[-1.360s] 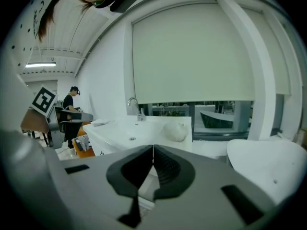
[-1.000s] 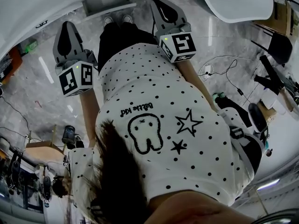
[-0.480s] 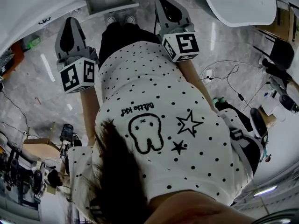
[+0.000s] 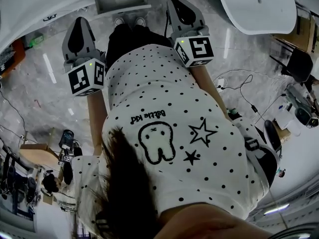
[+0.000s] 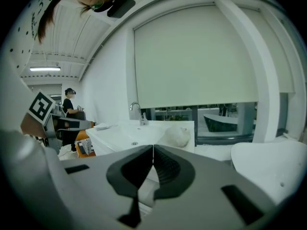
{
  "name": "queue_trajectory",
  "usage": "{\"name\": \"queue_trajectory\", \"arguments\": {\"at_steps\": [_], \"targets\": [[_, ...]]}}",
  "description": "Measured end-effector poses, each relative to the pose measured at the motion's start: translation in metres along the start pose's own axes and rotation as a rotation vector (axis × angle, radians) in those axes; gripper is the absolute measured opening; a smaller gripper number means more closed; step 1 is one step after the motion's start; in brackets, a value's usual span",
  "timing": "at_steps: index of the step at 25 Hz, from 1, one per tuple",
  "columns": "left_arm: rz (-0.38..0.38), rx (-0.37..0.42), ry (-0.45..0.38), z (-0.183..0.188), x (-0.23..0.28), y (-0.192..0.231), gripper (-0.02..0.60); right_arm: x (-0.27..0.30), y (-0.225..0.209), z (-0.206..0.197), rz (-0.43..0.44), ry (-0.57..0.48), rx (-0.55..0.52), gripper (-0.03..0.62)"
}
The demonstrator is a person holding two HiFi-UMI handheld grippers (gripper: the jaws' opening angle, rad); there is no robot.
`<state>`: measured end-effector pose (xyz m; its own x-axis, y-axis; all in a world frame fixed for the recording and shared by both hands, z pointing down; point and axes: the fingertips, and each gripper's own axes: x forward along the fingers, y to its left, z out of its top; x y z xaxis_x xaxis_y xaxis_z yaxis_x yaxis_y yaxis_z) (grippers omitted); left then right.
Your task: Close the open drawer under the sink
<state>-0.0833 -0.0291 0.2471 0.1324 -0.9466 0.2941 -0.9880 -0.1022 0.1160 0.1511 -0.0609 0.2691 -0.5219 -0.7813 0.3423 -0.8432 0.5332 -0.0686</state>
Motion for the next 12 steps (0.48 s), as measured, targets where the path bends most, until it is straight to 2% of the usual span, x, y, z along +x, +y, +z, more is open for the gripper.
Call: {"name": "queue_trajectory", "arguments": {"at_steps": [5,9,12], "targets": [[-0.013,0.069,0.119,-0.037,0.005,-0.015,0.008,-0.009,-0.004,-0.004,0.022,0.024,-0.011,0.015],[0.001,0.075,0.234,-0.082,0.011,-0.018,0.008,-0.005,-0.002,-0.009,0.049,0.045,-0.022,0.015],[-0.017,0.07,0.305,-0.115,0.014,-0.024,0.009,0.0,0.001,-0.012,0.066,0.051,-0.018,0.015]]}}
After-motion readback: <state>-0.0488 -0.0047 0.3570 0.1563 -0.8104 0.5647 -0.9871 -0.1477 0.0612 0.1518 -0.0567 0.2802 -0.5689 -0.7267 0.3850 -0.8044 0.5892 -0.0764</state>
